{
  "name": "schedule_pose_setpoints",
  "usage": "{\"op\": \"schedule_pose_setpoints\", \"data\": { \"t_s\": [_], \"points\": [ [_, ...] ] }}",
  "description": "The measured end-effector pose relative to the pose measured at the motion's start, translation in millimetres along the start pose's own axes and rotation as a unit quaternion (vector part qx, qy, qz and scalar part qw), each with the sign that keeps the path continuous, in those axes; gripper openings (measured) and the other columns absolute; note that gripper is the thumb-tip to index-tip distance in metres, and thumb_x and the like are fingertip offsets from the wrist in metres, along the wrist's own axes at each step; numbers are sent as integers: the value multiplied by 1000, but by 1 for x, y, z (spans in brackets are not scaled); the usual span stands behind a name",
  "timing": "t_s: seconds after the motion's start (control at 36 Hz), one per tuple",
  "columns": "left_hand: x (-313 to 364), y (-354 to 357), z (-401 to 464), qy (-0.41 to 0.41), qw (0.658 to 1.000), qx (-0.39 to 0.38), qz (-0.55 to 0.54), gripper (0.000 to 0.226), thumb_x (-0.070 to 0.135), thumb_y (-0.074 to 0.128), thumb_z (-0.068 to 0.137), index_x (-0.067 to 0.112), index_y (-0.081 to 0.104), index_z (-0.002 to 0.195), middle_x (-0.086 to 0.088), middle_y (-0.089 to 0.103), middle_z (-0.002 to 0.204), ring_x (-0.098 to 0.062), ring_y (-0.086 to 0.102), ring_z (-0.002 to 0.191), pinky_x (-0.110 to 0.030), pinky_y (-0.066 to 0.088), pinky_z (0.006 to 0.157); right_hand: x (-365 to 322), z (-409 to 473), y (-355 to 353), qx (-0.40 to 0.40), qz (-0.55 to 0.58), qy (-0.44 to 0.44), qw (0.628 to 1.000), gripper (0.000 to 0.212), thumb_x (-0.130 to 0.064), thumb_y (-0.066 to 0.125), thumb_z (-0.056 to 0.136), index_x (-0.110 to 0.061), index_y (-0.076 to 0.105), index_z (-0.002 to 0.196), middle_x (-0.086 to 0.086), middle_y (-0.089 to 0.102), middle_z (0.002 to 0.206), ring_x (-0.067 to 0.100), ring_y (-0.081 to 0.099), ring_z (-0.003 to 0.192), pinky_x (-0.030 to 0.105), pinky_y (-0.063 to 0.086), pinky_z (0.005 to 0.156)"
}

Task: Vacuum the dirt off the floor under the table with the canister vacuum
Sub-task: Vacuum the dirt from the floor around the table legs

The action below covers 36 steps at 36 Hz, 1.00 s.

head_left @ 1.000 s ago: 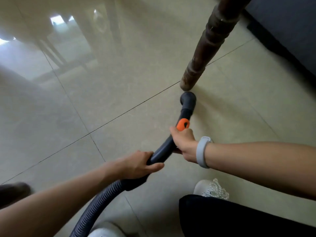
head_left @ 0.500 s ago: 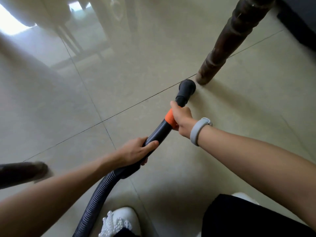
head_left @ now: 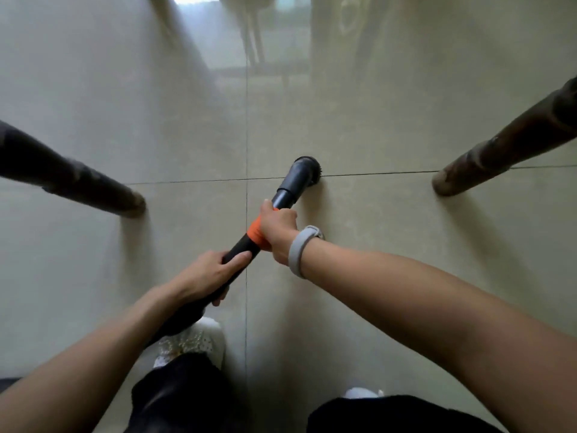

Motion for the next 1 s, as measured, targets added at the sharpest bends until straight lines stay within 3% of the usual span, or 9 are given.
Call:
{"op": "schedule_pose_setpoints", "data": {
  "t_s": [0.11, 0.22, 0.33, 0.44, 0.56, 0.69, 0.81, 0.92, 1.0],
  "points": [
    [45, 22, 8, 26, 997, -45, 60, 47, 52, 40, 96, 7, 53, 95, -7, 58, 57, -18, 54, 44, -22, 43, 48, 3, 10, -55, 48, 33, 3, 998, 53, -39, 42, 96, 0, 42, 132, 13, 55, 111, 26, 53, 89, 32, 45, 76],
    [75, 32, 25, 43, 992, -77, 95, 51, 59, 36, 94, 11, 52, 102, -8, 61, 61, -21, 58, 49, -25, 48, 53, -6, 21, -89, 103, 54, -12, 993, 52, -38, 43, 93, 1, 47, 128, 13, 56, 103, 29, 57, 91, 39, 52, 84],
    [72, 14, 40, 56, 995, -33, 78, 50, 56, 37, 95, 9, 54, 92, -9, 62, 60, -23, 58, 48, -29, 50, 56, -29, 30, -76, 120, 28, -37, 992, 49, -36, 43, 94, 1, 47, 127, 16, 59, 118, 32, 58, 104, 35, 48, 80],
    [48, -21, 39, 55, 998, 41, -10, 46, 53, 40, 95, 10, 49, 82, -10, 59, 56, -22, 55, 41, -24, 45, 46, -62, 33, -19, 68, -12, -66, 995, 49, -36, 47, 92, 0, 48, 126, 15, 58, 119, 33, 58, 109, 43, 51, 90],
    [8, -55, 27, 18, 984, 108, -138, 44, 48, 43, 96, 9, 45, 77, -14, 56, 53, -25, 54, 37, -25, 43, 43, -87, 35, 65, -39, -98, -108, 989, 26, -32, 48, 91, -9, 54, 80, 14, 61, 91, 32, 64, 86, 42, 57, 76],
    [-30, -94, 9, -15, 960, 145, -239, 45, 50, 41, 96, 8, 43, 80, -17, 54, 56, -26, 53, 39, -26, 44, 43, -109, 11, 142, -105, -171, -141, 970, 30, -30, 45, 94, -11, 47, 71, 12, 56, 95, 35, 60, 104, 48, 52, 91],
    [-40, -88, -8, -32, 967, 81, -241, 47, 54, 40, 95, 9, 43, 84, -18, 55, 62, -26, 54, 43, -26, 46, 43, -91, 4, 148, -100, -154, -117, 976, 23, -28, 46, 94, -7, 50, 87, 8, 54, 87, 30, 58, 94, 42, 54, 77],
    [-46, -51, -27, -42, 976, -18, -211, 43, 53, 41, 95, 11, 40, 83, -18, 52, 64, -24, 54, 44, -28, 49, 45, -46, -5, 114, -60, -120, -70, 989, 25, -31, 47, 96, -8, 48, 103, 3, 50, 83, 25, 53, 88, 30, 47, 61],
    [-53, -23, -42, -45, 980, -97, -168, 45, 55, 40, 95, 11, 38, 84, -16, 55, 63, -27, 56, 48, -30, 50, 52, -7, -14, 89, -21, -94, -35, 995, 38, -36, 49, 94, -4, 48, 116, 4, 51, 87, 29, 56, 96, 44, 52, 84]
  ]
}}
Point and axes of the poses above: each hand's wrist, its own z-axis towards the middle knuckle, its own y-axis out of the palm, x = y × z, the point moved 10 cm from there along z, towards the middle knuckle
